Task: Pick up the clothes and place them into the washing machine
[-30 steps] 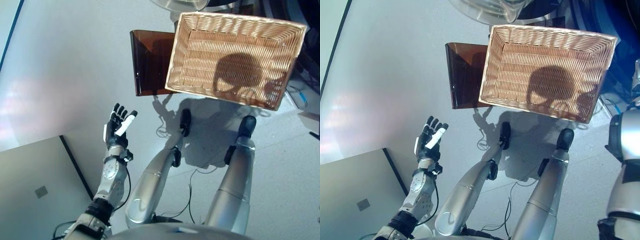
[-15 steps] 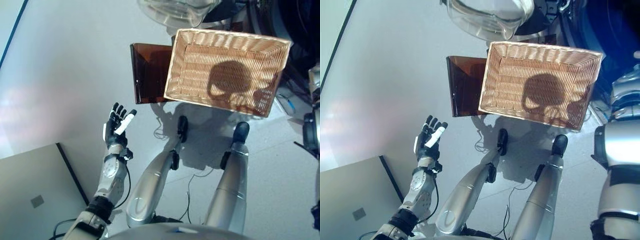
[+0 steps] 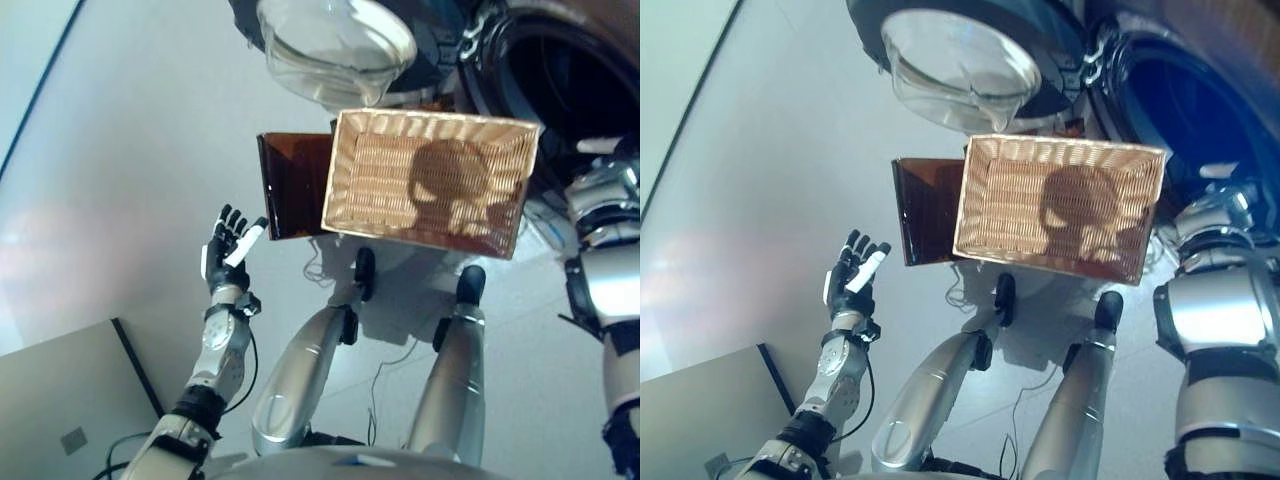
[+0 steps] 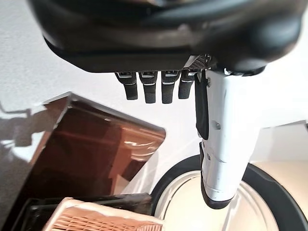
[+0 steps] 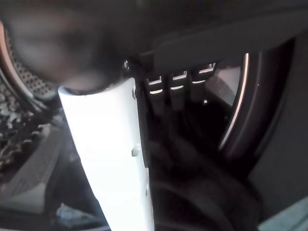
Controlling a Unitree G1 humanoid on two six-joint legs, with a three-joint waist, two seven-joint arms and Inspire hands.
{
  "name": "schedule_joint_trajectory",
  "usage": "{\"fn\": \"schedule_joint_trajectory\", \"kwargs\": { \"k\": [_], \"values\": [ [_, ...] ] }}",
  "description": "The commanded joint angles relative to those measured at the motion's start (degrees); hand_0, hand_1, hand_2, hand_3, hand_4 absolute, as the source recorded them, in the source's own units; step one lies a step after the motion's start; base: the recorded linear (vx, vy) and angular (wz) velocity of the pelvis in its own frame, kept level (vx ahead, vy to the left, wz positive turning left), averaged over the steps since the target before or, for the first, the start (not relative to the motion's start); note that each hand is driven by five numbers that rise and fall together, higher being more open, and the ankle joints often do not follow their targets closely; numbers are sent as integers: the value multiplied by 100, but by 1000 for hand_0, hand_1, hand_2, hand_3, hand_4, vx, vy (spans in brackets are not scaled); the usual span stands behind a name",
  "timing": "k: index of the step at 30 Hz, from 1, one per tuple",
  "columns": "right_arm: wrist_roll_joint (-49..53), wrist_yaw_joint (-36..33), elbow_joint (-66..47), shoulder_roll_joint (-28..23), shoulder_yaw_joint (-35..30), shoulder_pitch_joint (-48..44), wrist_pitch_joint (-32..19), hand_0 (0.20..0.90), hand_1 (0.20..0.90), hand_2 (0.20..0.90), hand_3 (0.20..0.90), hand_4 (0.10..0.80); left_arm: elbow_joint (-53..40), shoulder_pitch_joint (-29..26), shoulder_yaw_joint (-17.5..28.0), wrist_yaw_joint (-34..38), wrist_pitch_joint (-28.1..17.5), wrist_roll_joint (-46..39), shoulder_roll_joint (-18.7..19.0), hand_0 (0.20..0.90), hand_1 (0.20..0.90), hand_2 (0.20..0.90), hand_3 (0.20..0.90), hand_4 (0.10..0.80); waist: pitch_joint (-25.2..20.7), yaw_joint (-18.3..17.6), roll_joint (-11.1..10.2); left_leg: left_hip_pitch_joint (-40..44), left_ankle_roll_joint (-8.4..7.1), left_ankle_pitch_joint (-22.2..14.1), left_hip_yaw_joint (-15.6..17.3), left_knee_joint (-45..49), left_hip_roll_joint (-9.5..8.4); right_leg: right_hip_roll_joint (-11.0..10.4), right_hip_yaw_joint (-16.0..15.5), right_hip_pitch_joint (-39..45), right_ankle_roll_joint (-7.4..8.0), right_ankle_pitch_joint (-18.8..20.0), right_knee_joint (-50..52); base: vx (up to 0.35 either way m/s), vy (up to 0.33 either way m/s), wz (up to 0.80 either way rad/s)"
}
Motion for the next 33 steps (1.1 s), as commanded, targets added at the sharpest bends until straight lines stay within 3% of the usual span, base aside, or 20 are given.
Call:
{"fn": "schedule_joint_trajectory", "kwargs": {
  "k": [1,16,33],
  "values": [
    [-832,-1483,-406,-130,764,-732,-123,900,900,900,900,800,-76,0,170,58,-396,141,187,900,900,900,900,800,-345,115,145,-478,-417,-692,112,427,-17,-19,251,-64,-251,15,-276,8,-10,5],
    [-1220,-1051,-745,385,1074,-549,-474,900,900,900,900,800,43,16,325,96,-418,123,189,900,900,900,900,800,-254,29,22,-452,-409,-684,130,399,44,57,247,-56,-272,36,-287,4,-5,2],
    [-1300,-892,-949,711,1514,-1221,-561,900,900,900,900,800,106,-90,367,182,-474,33,233,900,900,900,900,800,-65,-15,-98,-568,-436,-600,70,373,67,73,186,-114,-268,65,-288,3,-3,1]
  ]
}}
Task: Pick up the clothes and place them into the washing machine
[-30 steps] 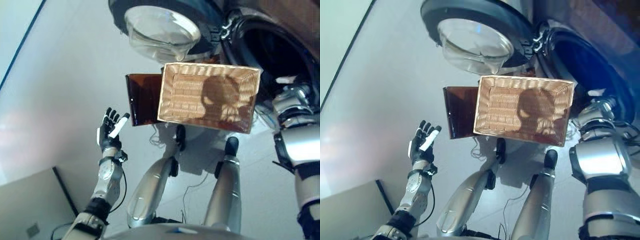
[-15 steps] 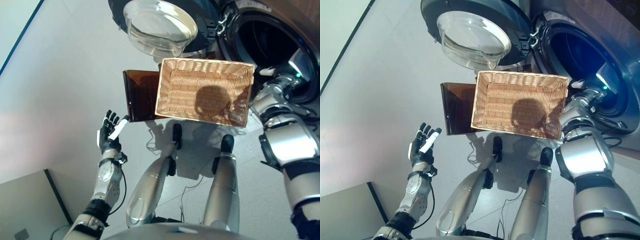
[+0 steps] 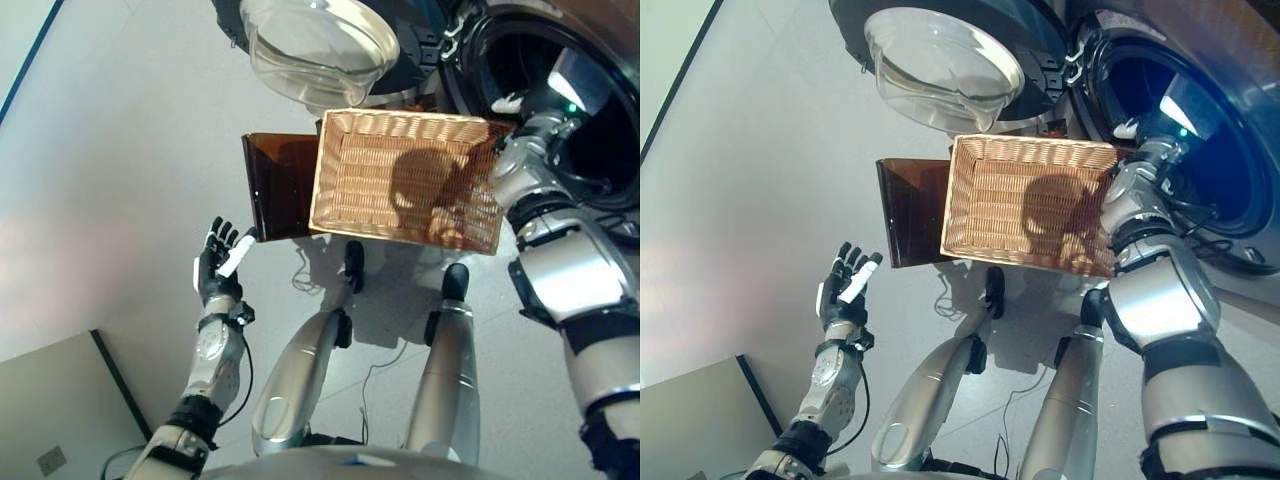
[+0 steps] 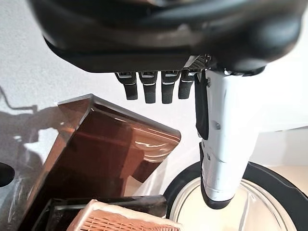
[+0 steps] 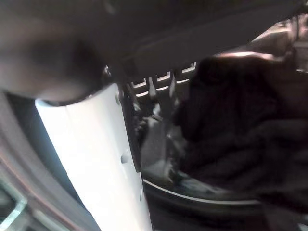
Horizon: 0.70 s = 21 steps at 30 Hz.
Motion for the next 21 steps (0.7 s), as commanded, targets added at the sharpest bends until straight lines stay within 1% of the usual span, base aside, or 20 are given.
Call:
{"fn": "schedule_joint_trajectory", "kwargs": {
  "k": [1,4,8,12,17,21],
  "values": [
    [-245,-241,-318,-132,406,-571,-191,900,900,900,900,800,83,-93,321,171,-513,23,247,900,900,900,900,800,-41,82,-106,-280,-584,-429,162,409,-32,-111,173,339,-226,169,-685,16,0,3],
    [-300,-184,-342,16,448,-539,-214,900,900,900,900,800,114,-84,370,174,-531,20,259,900,900,900,900,800,-77,114,-152,-313,-571,-433,168,413,-10,-72,166,311,-236,195,-710,0,0,0],
    [-355,-175,-377,214,412,-401,-240,900,900,900,900,800,250,-120,419,194,-530,-26,235,900,900,900,900,800,-79,74,-216,-280,-553,-474,186,452,-1,-60,165,338,-252,192,-683,0,0,0],
    [-423,-165,-517,465,315,-88,-273,900,900,900,900,800,364,-120,441,232,-503,18,223,900,900,900,900,800,-95,34,-286,-199,-542,-506,192,457,15,-29,163,447,-265,212,-746,2,-5,2],
    [-548,-72,-744,792,147,478,-319,900,900,900,900,800,618,-144,457,266,-440,128,176,900,900,900,900,800,-35,-82,-337,-15,-534,-559,203,482,33,-23,125,653,-269,189,-780,-2,-4,-3],
    [-524,-67,-815,983,-28,912,-394,900,900,900,900,800,813,-147,451,278,-420,171,121,900,900,900,900,800,-31,-112,-369,50,-532,-571,210,492,74,-2,94,765,-266,244,-871,-6,-10,-4]
  ]
}}
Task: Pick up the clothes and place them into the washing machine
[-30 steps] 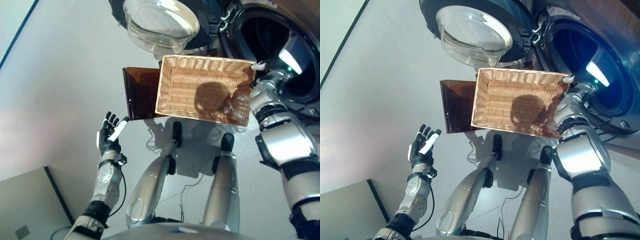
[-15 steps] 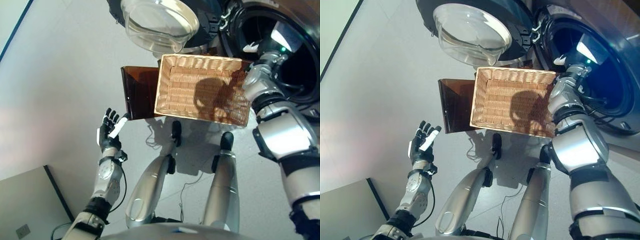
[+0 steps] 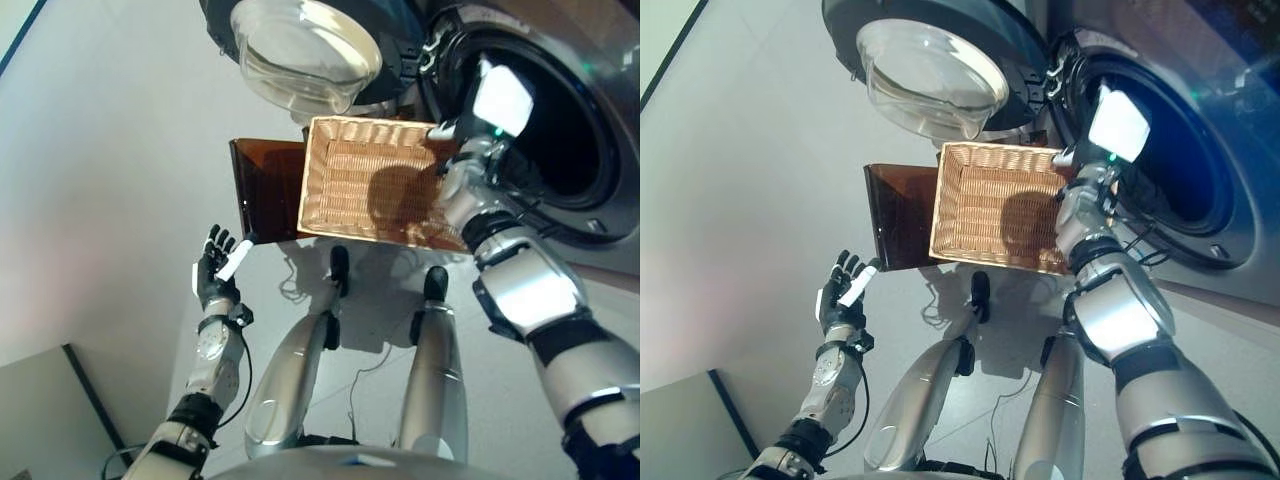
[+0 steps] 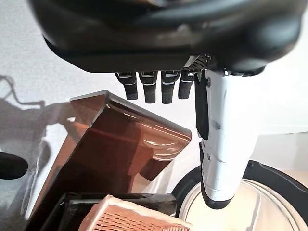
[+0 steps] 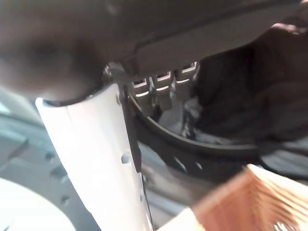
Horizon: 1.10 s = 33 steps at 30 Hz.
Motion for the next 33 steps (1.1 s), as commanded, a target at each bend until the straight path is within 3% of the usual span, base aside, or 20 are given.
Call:
{"fn": "schedule_joint_trajectory", "kwargs": {
  "k": [1,8,19,33],
  "values": [
    [-275,-200,-368,-47,46,-75,-284,900,900,900,900,800,189,-88,398,170,-423,184,132,900,900,900,900,800,-35,162,9,-195,-584,-521,225,403,54,-20,106,417,-247,230,-718,-3,-19,-8],
    [-393,-169,-458,211,-73,853,-400,900,900,900,900,800,656,-116,295,173,-294,430,18,900,900,900,900,800,-61,78,-67,122,-591,-535,167,354,102,2,-20,844,-238,231,-881,3,-12,-3],
    [-753,94,-733,601,236,2157,-696,900,900,900,900,800,2147,-237,436,347,-70,996,-100,900,900,900,900,800,-154,-116,-398,876,-582,-679,133,332,237,47,-198,1707,-205,213,-1147,29,-34,-3],
    [-1079,873,-649,717,286,3649,-996,900,900,900,900,800,3463,173,934,207,339,1942,133,900,900,900,900,800,-911,-315,-758,1976,-568,-798,290,-51,451,110,-187,2828,-85,415,-2062,70,-54,-10]
  ]
}}
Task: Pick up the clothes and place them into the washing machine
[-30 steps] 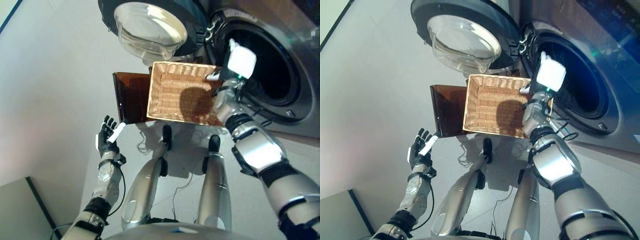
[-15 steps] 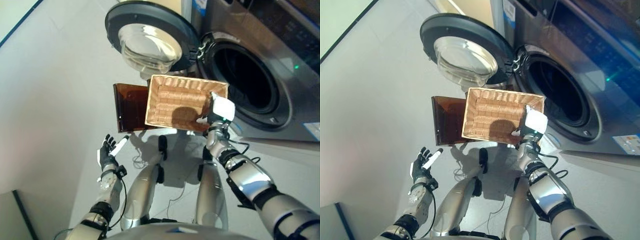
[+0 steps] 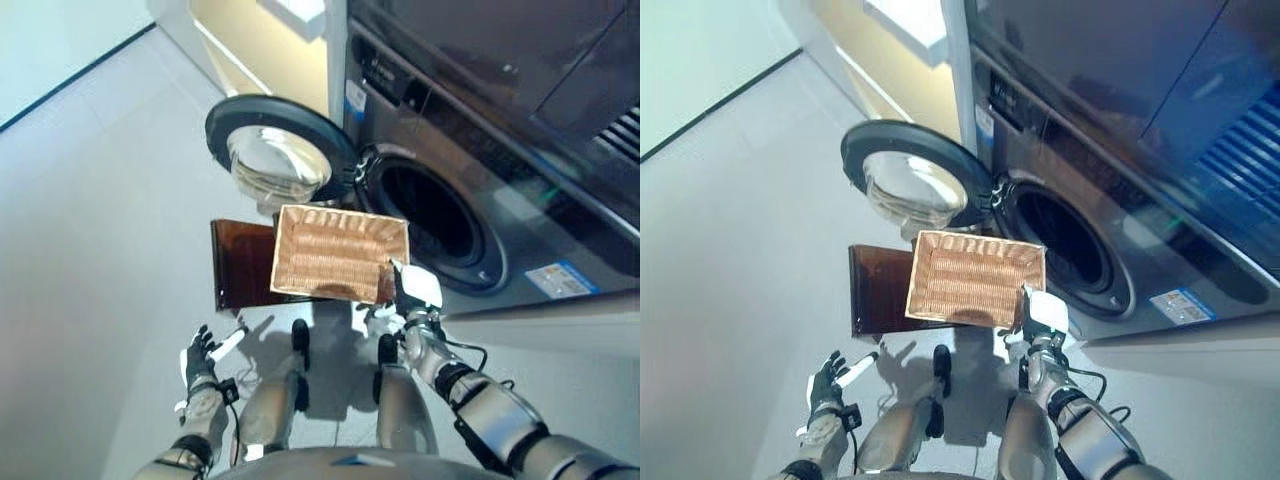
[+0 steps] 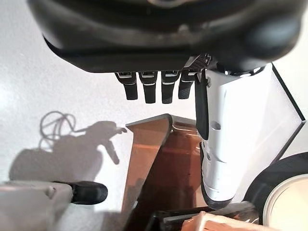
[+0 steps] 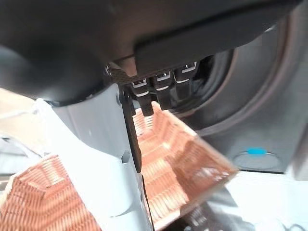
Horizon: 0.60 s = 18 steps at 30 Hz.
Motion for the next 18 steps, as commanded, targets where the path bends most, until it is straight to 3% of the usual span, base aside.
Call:
{"fn": "schedule_joint_trajectory", "kwargs": {
  "k": [1,7,10,18],
  "values": [
    [-239,100,-202,-48,54,-147,-291,900,900,900,900,800,209,-113,143,82,-81,264,318,900,900,900,900,800,-181,-118,-115,11,-491,-630,181,528,64,-182,29,530,-16,110,-662,76,-79,1],
    [-181,388,-260,-36,-123,478,-382,900,900,900,900,800,444,114,370,54,78,560,367,900,900,900,900,800,-533,-210,-215,440,-502,-595,198,246,118,-164,-8,898,9,167,-891,60,-80,-4],
    [436,590,196,111,-746,994,-371,900,900,900,900,800,662,241,350,9,330,901,334,900,900,900,900,800,-900,-229,-276,843,-532,-514,149,-75,192,-91,-165,1335,9,153,-1105,83,-98,6],
    [1140,709,816,228,-1457,1381,-243,900,900,900,900,800,1152,305,269,-20,781,1333,131,900,900,900,900,800,-1322,-241,-352,1153,-555,-477,65,-278,267,-5,-340,1722,-17,123,-1308,37,-49,18]
  ]
}}
